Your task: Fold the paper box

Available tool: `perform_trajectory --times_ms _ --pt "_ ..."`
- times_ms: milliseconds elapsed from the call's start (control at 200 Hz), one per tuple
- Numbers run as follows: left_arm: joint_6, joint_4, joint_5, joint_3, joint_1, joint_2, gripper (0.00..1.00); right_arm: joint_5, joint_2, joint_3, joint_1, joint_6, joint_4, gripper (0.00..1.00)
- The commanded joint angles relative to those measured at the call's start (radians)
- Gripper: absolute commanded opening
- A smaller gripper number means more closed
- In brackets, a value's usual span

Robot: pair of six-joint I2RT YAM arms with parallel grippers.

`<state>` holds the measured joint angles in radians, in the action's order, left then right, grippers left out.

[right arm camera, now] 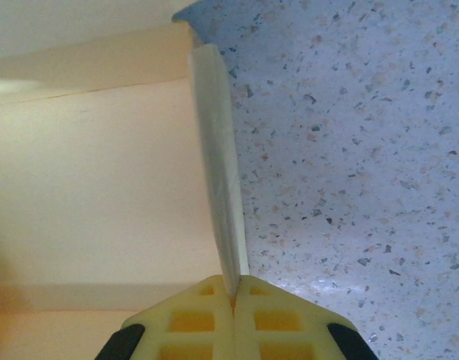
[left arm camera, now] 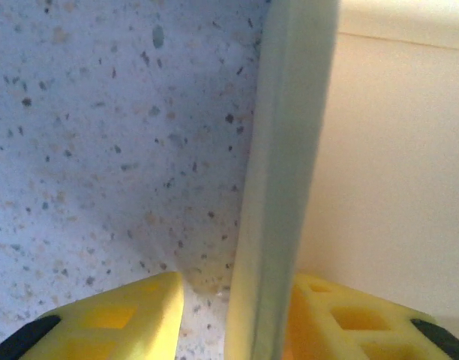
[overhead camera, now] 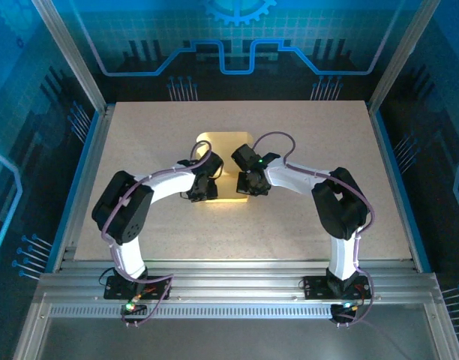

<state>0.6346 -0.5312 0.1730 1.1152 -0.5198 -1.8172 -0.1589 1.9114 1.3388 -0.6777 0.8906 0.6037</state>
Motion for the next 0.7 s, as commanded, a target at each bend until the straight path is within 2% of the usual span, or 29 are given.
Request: perform_trajectory --times_ms 0,375,565,695 --pt "0.016 0.007 -0.074 -0.038 0.029 0.073 0.44 0.008 0.0 -0.01 0.005 0.012 -0.018 0.0" --pt "0.022 0.061 -0.115 -0.101 0.079 0.124 0.56 -0.026 0.008 0.014 -0.002 -0.017 0.017 0.0" --pt "0.027 0.097 -0.152 -0.107 0.078 0.128 0.62 -0.053 0.004 0.025 -0.008 -0.036 0.032 0.3" --pt "0.024 0.113 -0.153 -0.115 0.078 0.142 0.64 -0.061 -0.01 0.035 -0.009 -0.052 0.033 0.32"
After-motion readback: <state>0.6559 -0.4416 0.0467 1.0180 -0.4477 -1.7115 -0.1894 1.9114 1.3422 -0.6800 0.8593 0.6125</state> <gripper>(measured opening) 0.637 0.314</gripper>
